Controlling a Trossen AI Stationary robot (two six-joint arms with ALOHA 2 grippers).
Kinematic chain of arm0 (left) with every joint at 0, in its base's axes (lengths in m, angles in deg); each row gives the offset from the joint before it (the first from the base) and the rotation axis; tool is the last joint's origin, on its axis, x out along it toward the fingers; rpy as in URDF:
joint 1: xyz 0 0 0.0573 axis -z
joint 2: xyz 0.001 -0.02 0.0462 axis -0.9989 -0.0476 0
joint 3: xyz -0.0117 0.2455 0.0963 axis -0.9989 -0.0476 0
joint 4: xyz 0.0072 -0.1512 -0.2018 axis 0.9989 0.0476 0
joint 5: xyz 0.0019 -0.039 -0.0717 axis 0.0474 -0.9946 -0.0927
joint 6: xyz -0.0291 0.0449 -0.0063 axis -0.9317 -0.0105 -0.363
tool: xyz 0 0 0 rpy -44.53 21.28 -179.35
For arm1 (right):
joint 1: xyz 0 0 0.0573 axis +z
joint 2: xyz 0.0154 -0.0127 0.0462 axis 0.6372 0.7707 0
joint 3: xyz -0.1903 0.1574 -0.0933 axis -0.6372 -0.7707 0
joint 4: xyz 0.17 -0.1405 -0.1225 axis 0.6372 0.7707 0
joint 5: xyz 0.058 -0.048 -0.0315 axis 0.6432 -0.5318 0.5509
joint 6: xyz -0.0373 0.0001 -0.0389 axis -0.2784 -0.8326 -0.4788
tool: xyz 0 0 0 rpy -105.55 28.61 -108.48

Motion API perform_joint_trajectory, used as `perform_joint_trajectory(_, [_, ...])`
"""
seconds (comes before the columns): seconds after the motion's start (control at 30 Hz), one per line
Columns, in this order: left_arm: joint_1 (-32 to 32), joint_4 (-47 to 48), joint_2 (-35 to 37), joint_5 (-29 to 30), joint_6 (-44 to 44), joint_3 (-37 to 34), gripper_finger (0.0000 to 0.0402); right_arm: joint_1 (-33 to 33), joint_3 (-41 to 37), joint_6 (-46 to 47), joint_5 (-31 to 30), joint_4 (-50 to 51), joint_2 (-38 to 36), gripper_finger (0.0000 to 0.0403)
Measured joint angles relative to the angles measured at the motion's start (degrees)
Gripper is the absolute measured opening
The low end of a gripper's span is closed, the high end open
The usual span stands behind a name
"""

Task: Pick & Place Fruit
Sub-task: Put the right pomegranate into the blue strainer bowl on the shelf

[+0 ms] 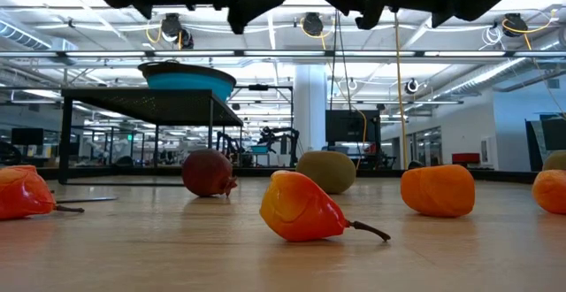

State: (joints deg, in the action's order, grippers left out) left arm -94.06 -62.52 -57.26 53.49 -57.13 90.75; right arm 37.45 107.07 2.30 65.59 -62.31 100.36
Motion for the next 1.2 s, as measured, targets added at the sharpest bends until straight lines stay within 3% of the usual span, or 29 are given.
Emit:
perform_joint_trajectory(0.3, [2.3,0.0,-5.4,-0.1,2.6,4.6,0.031,0.0,0.0,0.3,-0.1,1.0,0.0,0.0208])
perform_joint_trajectory(1.2, [3.5,-4.4,-7.0,0.3,2.5,4.9,0.026,1.1,0.0,0.0,0.2,-1.0,0.0,0.0208])
